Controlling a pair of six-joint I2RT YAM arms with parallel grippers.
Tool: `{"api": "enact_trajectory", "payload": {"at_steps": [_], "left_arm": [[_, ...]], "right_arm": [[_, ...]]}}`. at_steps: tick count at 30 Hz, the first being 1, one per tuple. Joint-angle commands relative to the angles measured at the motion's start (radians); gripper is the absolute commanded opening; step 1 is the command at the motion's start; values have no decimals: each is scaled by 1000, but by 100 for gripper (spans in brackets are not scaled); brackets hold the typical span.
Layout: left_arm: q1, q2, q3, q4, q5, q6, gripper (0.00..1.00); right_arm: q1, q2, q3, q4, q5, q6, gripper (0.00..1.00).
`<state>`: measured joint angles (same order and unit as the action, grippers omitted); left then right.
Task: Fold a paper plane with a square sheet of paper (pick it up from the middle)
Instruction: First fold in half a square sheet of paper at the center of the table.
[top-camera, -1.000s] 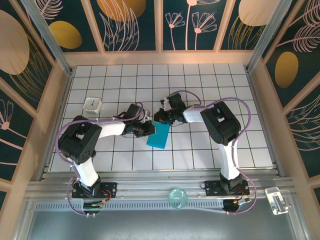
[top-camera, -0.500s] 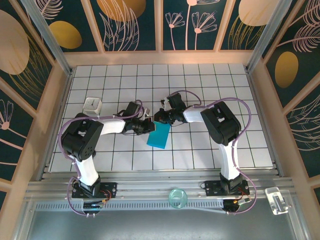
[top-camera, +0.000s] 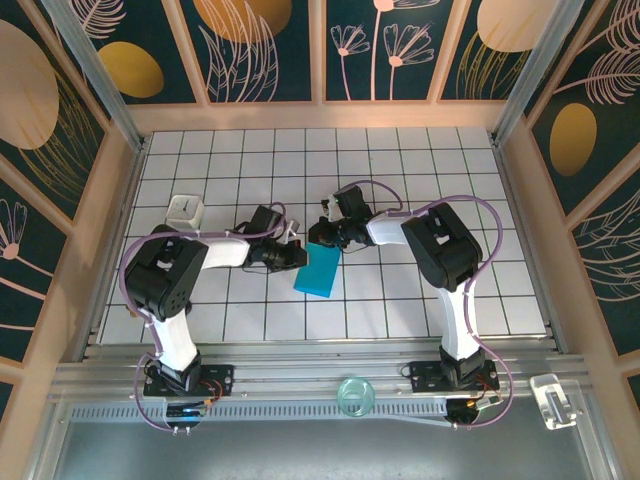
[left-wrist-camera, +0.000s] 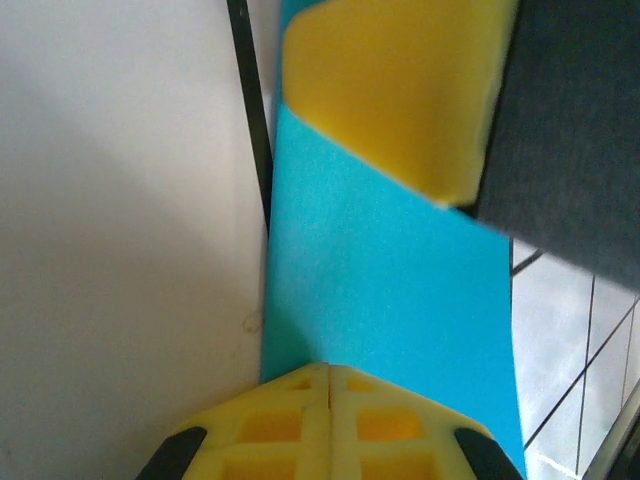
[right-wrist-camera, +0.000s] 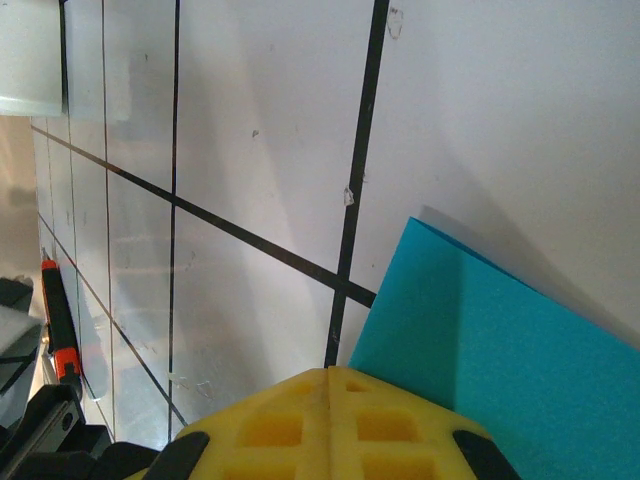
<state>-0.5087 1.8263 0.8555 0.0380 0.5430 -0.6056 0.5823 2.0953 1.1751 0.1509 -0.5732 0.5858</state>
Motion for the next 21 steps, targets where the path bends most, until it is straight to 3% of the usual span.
{"api": "enact_trajectory", "payload": {"at_steps": [1, 21], "left_arm": [[-3, -15, -70, -141, 36, 47, 0], [-51, -107, -219, -171, 56, 40, 0]], "right_arm": [[-21, 55, -64, -181, 142, -26, 0], [-27, 54, -77, -178, 156, -22, 0]]}}
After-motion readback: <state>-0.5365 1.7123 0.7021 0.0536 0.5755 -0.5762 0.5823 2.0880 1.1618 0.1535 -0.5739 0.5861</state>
